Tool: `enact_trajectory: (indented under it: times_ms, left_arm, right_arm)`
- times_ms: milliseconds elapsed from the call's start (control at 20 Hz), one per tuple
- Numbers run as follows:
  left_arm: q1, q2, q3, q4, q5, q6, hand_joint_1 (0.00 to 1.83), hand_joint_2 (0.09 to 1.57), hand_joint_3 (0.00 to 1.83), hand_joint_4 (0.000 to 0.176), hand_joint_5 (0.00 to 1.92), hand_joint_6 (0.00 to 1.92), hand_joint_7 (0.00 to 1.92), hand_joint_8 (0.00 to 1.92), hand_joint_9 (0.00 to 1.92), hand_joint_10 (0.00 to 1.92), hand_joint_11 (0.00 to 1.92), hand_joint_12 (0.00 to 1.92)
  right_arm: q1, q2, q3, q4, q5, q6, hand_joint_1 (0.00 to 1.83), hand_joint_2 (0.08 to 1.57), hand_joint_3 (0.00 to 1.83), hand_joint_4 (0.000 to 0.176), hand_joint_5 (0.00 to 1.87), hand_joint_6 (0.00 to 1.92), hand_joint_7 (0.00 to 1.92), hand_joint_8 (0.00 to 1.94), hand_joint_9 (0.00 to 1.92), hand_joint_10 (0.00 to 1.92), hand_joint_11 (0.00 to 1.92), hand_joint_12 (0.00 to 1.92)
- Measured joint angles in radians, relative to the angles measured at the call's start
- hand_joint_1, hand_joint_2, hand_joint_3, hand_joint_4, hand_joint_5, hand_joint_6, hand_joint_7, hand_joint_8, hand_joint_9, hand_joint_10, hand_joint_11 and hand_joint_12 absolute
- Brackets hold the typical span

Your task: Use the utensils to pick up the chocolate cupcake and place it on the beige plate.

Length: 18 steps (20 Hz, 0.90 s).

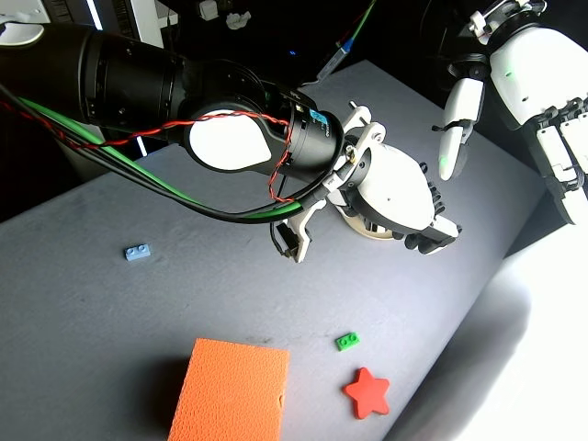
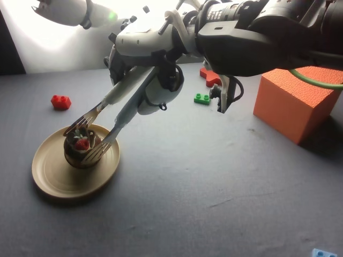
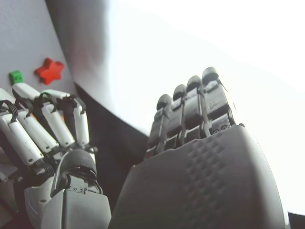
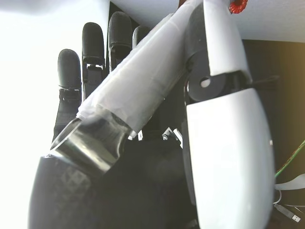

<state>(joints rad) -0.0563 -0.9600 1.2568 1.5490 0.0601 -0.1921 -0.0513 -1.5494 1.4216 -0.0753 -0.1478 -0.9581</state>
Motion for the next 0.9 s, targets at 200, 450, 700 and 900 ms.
enact_trajectory:
  times_ms: [200,450,700,900]
  left_arm:
    - [0.0,0.0,0.0,0.0,0.0,0.0,0.0,1.11,0.0,0.0,0.03,0.0,0.0,0.0,0.0,0.0,0.0,0.0]
    - [0.0,0.0,0.002,0.0,0.0,0.0,0.0,1.11,0.0,0.0,0.05,0.01,0.02,0.01,0.0,0.0,0.0,0.0]
    - [0.0,0.0,0.002,0.0,-0.001,0.0,0.0,1.11,0.0,0.0,0.04,0.0,0.02,0.0,0.0,0.0,0.0,0.0]
    - [-0.014,-0.008,0.015,-0.008,0.002,0.0,0.0,1.11,0.0,0.0,0.02,0.0,0.0,0.0,0.0,0.0,0.0,0.0]
  right_arm:
    - [-0.003,0.001,-0.007,-0.002,0.011,-0.002,1.12,1.18,0.0,0.0,0.85,1.17,0.89,0.04,0.55,0.49,0.07,1.4]
    - [-0.004,0.001,-0.012,0.0,0.017,-0.003,1.13,1.16,0.0,0.0,0.88,1.13,0.88,0.02,0.52,0.48,0.05,1.42]
    - [-0.004,0.008,-0.012,0.0,0.016,-0.004,1.12,1.18,0.0,0.0,0.84,1.19,0.89,0.02,0.52,0.47,0.06,1.39]
    - [-0.005,0.01,-0.012,0.001,0.02,-0.015,1.13,1.16,0.0,0.0,0.88,1.13,0.91,0.02,0.56,0.49,0.08,1.4]
